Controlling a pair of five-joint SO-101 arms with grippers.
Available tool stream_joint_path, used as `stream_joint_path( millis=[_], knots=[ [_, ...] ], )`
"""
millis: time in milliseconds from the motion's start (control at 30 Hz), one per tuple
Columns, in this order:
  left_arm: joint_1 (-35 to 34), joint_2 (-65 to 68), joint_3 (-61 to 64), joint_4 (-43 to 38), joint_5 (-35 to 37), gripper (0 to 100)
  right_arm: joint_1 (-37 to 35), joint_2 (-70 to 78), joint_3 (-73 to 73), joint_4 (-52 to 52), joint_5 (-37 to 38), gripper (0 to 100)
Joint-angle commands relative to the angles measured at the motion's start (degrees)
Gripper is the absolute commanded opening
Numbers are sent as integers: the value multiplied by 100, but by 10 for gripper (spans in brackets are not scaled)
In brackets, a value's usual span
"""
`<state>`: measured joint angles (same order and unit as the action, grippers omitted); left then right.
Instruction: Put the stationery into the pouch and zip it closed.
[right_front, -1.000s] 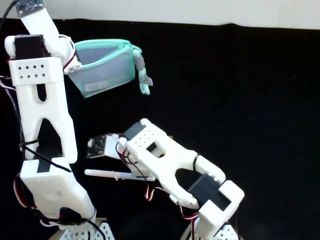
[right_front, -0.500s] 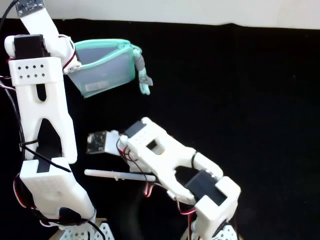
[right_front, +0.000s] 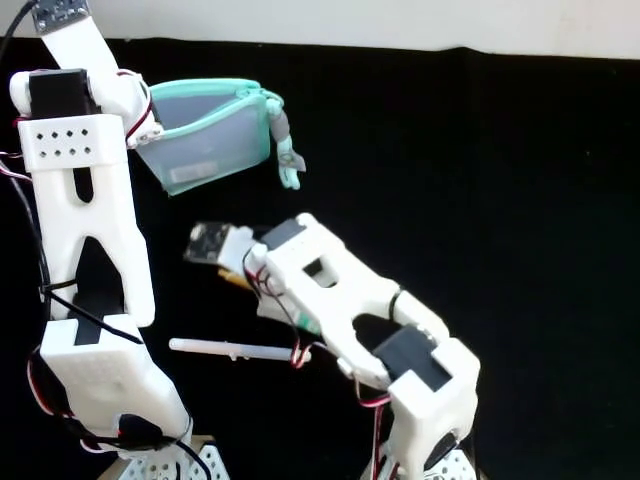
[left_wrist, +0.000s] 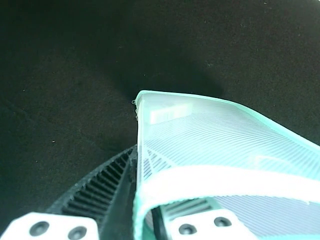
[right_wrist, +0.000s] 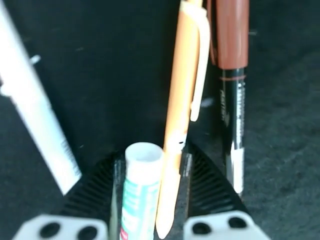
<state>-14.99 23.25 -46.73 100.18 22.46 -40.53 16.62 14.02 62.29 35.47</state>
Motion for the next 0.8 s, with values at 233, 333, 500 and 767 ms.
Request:
stream_joint_path(
  millis=[233, 333, 500, 767],
  knots=[
    [-154, 110, 22, -88, 9, 7, 602, -1235, -593, 532, -809, 7],
    [-145, 110, 31, -88, 9, 7, 681, -1657, -593, 699, -1011, 7],
    [-136, 110, 31, -88, 9, 7, 690, -2167, -303, 769, -1116, 7],
    [-127, 110, 31, -88, 9, 7, 708, -2387, 646, 426, -1081, 13]
  ],
)
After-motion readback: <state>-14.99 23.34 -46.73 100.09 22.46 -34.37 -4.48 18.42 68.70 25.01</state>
